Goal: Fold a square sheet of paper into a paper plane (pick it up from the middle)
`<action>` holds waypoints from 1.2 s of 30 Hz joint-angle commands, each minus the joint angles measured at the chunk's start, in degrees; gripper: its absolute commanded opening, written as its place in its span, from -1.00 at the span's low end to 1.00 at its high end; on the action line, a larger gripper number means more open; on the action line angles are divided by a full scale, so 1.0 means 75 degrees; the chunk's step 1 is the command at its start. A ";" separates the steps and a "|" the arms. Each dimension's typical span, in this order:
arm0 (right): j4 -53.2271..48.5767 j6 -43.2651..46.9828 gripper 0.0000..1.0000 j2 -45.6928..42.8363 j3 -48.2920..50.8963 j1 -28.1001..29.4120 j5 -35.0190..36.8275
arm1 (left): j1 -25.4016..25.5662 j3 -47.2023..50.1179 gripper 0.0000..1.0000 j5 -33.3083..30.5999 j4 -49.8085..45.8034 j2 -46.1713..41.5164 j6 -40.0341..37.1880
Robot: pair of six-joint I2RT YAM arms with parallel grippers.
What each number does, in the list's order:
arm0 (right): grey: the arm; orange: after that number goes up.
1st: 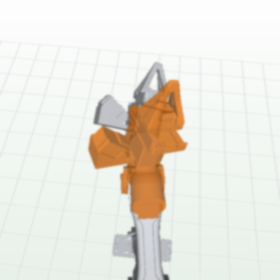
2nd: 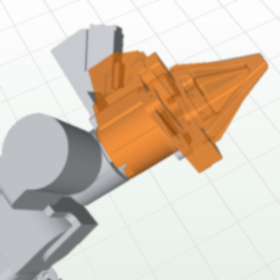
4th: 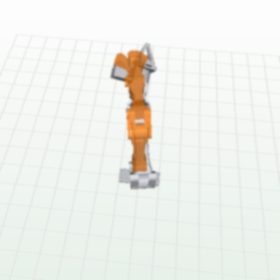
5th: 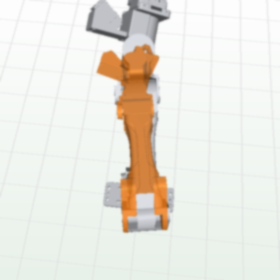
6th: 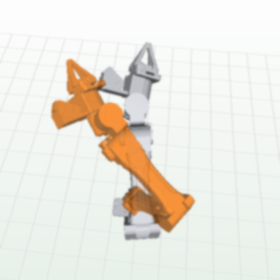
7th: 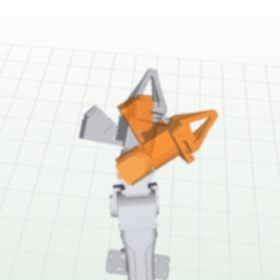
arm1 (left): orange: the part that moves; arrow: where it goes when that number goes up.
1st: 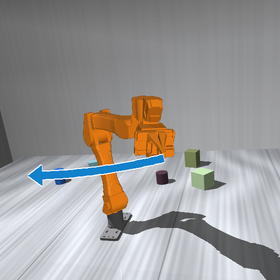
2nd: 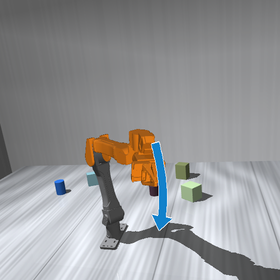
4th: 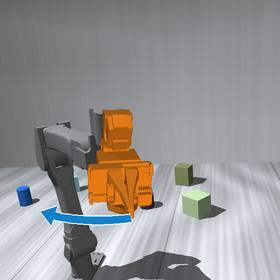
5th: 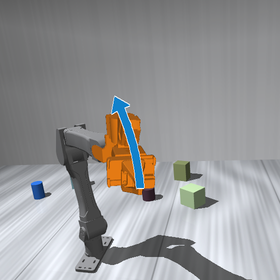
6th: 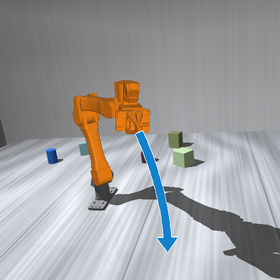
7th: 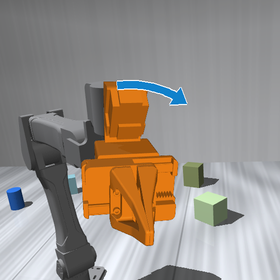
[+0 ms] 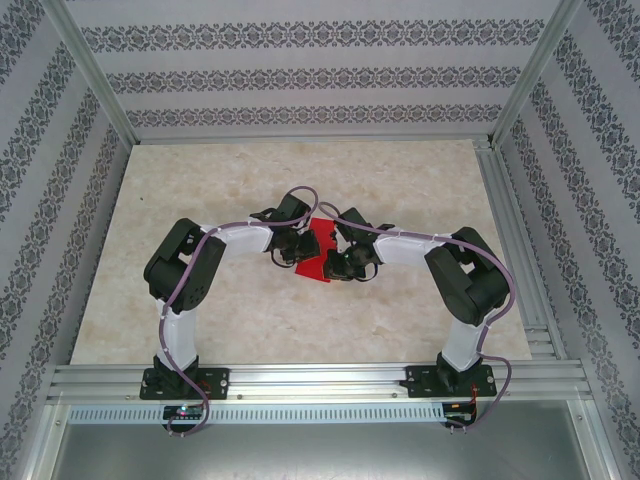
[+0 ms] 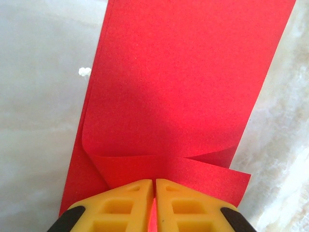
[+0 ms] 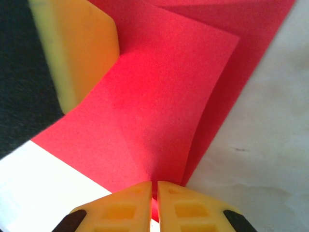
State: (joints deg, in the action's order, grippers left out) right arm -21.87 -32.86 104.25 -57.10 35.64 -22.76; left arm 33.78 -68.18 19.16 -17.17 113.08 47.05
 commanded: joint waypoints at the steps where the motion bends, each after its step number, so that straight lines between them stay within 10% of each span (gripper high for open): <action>1: -0.0136 0.0173 -0.74 0.0163 0.0160 0.0045 -0.0063 | 0.0058 0.0259 -0.73 -0.0410 -0.0452 0.0228 0.0114; 36: -0.0628 0.0489 -0.71 -0.0721 0.0382 0.0044 -0.0311 | 0.0065 0.0296 -0.73 -0.0420 -0.0435 0.0216 0.0128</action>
State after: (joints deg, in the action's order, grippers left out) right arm -22.55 -30.41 102.00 -54.59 35.64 -25.50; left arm 33.78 -68.12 19.14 -17.17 113.06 47.05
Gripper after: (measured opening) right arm 0.146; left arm 0.133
